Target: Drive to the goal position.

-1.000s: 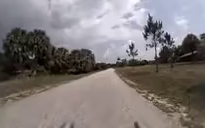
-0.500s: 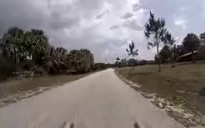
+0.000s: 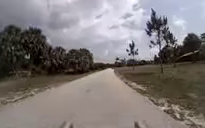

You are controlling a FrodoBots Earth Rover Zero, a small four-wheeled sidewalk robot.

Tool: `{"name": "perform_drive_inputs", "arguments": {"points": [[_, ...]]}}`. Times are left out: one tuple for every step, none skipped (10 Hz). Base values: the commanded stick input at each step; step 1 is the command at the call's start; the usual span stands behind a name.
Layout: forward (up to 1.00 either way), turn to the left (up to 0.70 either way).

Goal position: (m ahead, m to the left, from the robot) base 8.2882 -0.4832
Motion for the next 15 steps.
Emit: {"name": "perform_drive_inputs", "arguments": {"points": [[0.85,0.00],[0.85,0.00],[0.85,0.00],[0.85,0.00],[0.85,0.00],[0.85,0.00],[0.85,0.00],[0.85,0.00],[0.85,0.00],[0.85,0.00],[0.85,0.00],[0.85,0.00],[0.85,0.00],[0.85,0.00],[0.85,0.00]]}}
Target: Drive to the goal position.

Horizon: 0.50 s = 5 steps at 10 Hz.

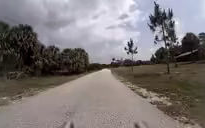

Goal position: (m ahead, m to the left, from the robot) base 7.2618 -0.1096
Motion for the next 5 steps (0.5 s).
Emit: {"name": "perform_drive_inputs", "arguments": {"points": [[0.85,0.00],[0.85,0.00],[0.85,0.00],[0.85,0.00],[0.85,0.00]]}}
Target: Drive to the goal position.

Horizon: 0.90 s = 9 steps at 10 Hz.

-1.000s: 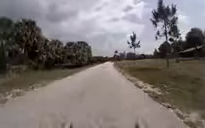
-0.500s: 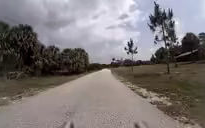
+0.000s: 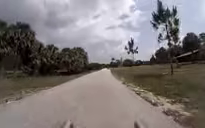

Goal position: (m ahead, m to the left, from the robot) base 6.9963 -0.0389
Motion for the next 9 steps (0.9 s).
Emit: {"name": "perform_drive_inputs", "arguments": {"points": [[0.85,0.00],[0.85,0.00],[0.85,0.00],[0.85,0.00],[0.85,0.00],[0.85,0.00],[0.85,0.00],[0.85,0.00],[0.85,0.00]]}}
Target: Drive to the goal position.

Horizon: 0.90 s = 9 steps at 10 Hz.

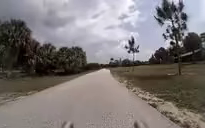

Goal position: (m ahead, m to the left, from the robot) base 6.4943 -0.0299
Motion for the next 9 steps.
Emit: {"name": "perform_drive_inputs", "arguments": {"points": [[0.85,0.00],[0.85,0.00],[0.85,0.00],[0.85,0.00],[0.85,0.00],[0.85,0.00],[0.85,0.00],[0.85,0.00],[0.85,0.00]]}}
